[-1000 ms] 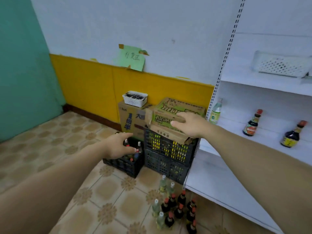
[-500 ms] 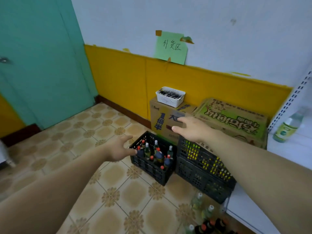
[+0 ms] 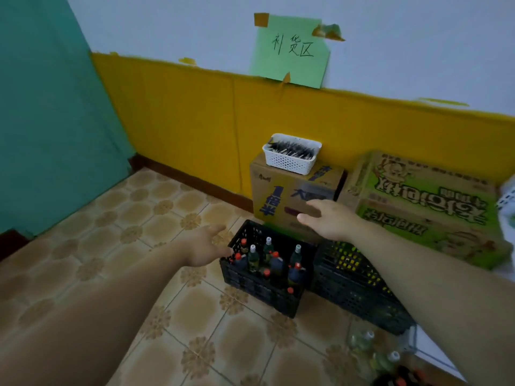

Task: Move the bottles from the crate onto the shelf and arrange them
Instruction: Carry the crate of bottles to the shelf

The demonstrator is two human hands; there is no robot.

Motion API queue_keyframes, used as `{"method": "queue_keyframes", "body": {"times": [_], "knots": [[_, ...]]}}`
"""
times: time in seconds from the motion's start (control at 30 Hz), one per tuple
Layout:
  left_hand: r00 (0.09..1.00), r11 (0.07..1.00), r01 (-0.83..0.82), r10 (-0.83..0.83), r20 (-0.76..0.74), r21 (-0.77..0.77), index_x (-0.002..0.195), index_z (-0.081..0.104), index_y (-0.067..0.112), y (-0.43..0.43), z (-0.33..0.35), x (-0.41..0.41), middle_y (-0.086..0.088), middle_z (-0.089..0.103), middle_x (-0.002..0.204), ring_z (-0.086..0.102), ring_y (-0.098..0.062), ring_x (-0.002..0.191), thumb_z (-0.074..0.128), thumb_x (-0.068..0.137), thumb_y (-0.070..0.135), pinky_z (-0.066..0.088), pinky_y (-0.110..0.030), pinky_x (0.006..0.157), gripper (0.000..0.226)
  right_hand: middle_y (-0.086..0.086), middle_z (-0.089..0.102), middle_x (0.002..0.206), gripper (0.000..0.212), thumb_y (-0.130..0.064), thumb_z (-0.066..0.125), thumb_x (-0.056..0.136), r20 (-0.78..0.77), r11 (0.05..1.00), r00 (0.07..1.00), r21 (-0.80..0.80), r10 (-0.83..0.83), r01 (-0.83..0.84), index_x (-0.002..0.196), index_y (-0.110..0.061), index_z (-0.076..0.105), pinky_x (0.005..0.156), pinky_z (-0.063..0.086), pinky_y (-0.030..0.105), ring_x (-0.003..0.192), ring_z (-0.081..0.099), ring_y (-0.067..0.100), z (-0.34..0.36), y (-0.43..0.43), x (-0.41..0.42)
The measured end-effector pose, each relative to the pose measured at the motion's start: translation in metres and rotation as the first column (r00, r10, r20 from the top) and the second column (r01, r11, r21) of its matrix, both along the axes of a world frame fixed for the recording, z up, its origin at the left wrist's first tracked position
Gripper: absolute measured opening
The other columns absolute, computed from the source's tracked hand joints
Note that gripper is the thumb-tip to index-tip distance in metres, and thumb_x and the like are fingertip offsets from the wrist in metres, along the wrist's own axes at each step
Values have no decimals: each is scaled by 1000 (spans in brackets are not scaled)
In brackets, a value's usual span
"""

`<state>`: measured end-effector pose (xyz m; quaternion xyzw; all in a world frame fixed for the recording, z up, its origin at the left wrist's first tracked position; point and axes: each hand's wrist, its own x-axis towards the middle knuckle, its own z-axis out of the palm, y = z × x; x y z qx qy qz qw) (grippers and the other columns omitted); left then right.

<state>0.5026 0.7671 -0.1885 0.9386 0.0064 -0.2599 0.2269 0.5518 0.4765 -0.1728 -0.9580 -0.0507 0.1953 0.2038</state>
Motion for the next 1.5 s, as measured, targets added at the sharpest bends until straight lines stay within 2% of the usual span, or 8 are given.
{"method": "queue_keyframes", "body": {"times": [0.13, 0.4, 0.53, 0.8, 1.03, 1.17, 1.3, 1.5], "knots": [[991, 991, 131, -130, -26, 12, 151, 16, 27, 43, -16, 58, -2, 18, 158, 25, -25, 142, 56, 88, 51, 29, -38, 112, 77, 0, 18, 159, 73, -66, 40, 90, -89, 988, 986, 58, -141, 146, 151, -28, 22, 114, 29, 45, 142, 27, 27, -21, 40, 25], [943, 949, 315, -310, -125, 28, 150, 17, 28, 71, -44, 153, -4, 18, 157, 24, -27, 142, 52, 91, 50, 26, -38, 111, 72, -3, 9, 161, 73, -64, 43, 91, -219, 935, 923, 90, -318, 343, 152, -31, 19, 116, 25, 45, 146, 20, 26, -54, 75, 62], [946, 960, 281, -273, -172, 18, 151, 15, 26, 71, -75, 200, -4, 14, 159, 18, -26, 144, 55, 90, 50, 23, -42, 115, 77, -1, 13, 160, 71, -62, 41, 93, -248, 920, 901, 75, -356, 385, 152, -29, 20, 115, 28, 43, 144, 24, 26, -76, 67, 95], [935, 963, 269, -263, -238, -7, 151, 17, 22, 68, -143, 273, -3, 15, 158, 24, -25, 142, 56, 92, 43, 27, -34, 112, 74, 0, 17, 159, 70, -63, 37, 93, -313, 896, 855, 30, -414, 444, 151, -27, 22, 113, 28, 39, 144, 23, 25, -157, 60, 150], [921, 946, 325, -317, -225, -2, 151, 15, 25, 66, -248, 346, -2, 13, 159, 18, -24, 144, 57, 89, 47, 25, -35, 113, 78, 4, 20, 159, 70, -61, 38, 93, -334, 814, 759, -49, -560, 579, 151, -26, 21, 112, 28, 40, 142, 27, 27, -265, 60, 167], [902, 930, 367, -355, -247, 2, 151, 14, 25, 65, -317, 380, -3, 16, 158, 25, -26, 141, 56, 89, 49, 29, -33, 109, 78, 3, 23, 158, 74, -66, 40, 89, -312, 733, 689, -36, -654, 679, 150, -28, 23, 111, 32, 43, 139, 31, 27, -333, 67, 171], [908, 930, 367, -354, -225, 15, 150, 18, 22, 59, -387, 408, -5, 22, 156, 30, -28, 139, 55, 91, 45, 31, -33, 106, 74, 4, 20, 158, 65, -57, 41, 94, -290, 711, 670, -51, -683, 702, 150, -28, 24, 111, 29, 39, 141, 26, 28, -403, 62, 179], [941, 938, 320, -297, -163, 137, 151, 17, 25, 56, -503, 437, -15, 23, 153, 31, -36, 136, 53, 90, 51, 32, -39, 107, 75, 10, 29, 153, 61, -54, 44, 95, -262, 694, 654, -97, -710, 714, 148, -29, 28, 102, 36, 35, 134, 36, 31, -519, 33, 174]]}}
